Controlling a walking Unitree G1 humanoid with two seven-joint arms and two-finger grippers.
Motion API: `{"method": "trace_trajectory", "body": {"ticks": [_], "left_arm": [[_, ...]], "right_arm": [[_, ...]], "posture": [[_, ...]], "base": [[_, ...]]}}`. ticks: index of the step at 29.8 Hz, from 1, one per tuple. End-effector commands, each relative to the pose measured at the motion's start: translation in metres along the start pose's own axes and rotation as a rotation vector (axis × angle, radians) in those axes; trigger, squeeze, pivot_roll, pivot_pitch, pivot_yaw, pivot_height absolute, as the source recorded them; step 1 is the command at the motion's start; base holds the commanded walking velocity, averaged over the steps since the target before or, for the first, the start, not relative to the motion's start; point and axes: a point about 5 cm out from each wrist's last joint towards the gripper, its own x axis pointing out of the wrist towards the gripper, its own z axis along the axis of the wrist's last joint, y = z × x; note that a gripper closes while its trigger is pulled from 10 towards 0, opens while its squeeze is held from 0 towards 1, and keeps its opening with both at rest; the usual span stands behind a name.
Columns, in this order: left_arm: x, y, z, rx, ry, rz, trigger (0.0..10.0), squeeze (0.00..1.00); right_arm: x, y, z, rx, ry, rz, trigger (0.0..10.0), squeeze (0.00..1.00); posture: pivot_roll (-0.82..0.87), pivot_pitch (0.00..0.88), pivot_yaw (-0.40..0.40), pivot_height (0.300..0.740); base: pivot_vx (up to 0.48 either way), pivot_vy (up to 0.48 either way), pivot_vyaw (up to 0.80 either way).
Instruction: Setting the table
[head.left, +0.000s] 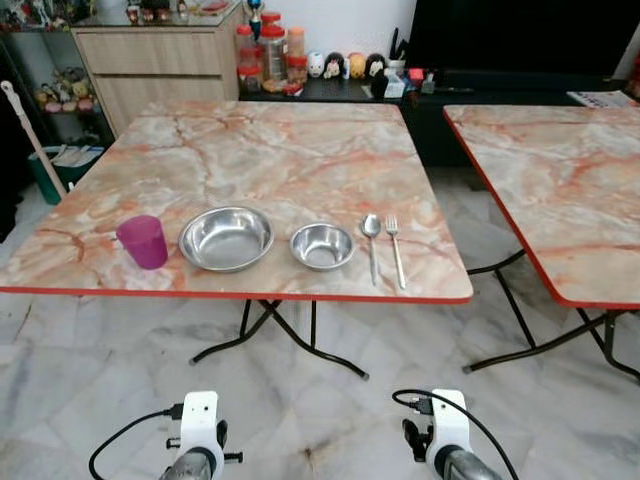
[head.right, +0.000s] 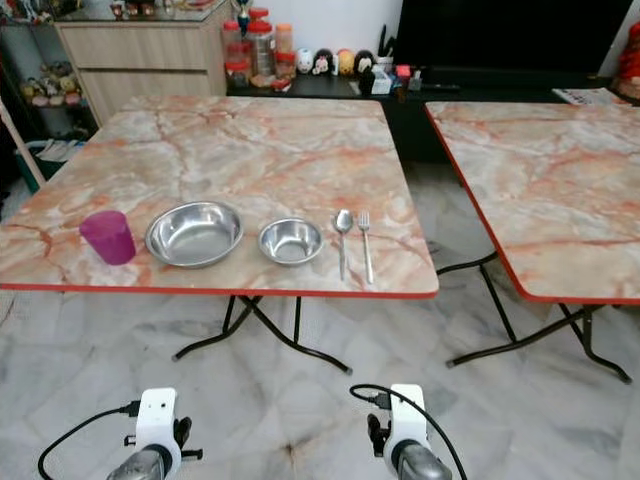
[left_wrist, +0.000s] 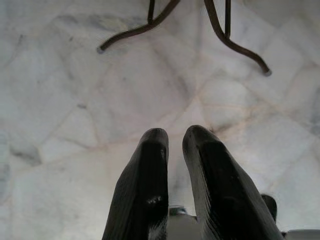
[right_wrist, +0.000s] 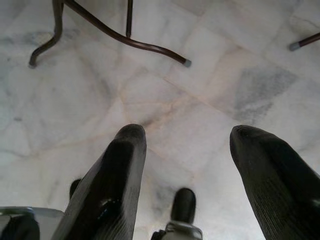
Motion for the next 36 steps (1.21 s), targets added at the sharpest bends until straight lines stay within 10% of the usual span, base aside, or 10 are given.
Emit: {"method": "trace_trajectory", "body": {"ticks": [1, 36], "left_arm": [[0.000, 0.006, -0.002, 0.003, 0.015, 0.012, 10.0, 0.00], [0.007, -0.038, 0.057, 0.175, -0.290, -0.171, 10.0, 0.00]], "right_arm": [[0.001, 0.004, 0.005, 0.011, -0.018, 0.004, 10.0, 0.00], [0.002, 0.014, 0.004, 0.033, -0.024, 0.020, 10.0, 0.00]], "posture": [[0.03, 0.000, -0.033, 0.740], [0.05, 0.000, -0.008, 0.740]], "base": [[0.000, 0.416, 0.00], [0.033, 0.120, 0.00]]}}
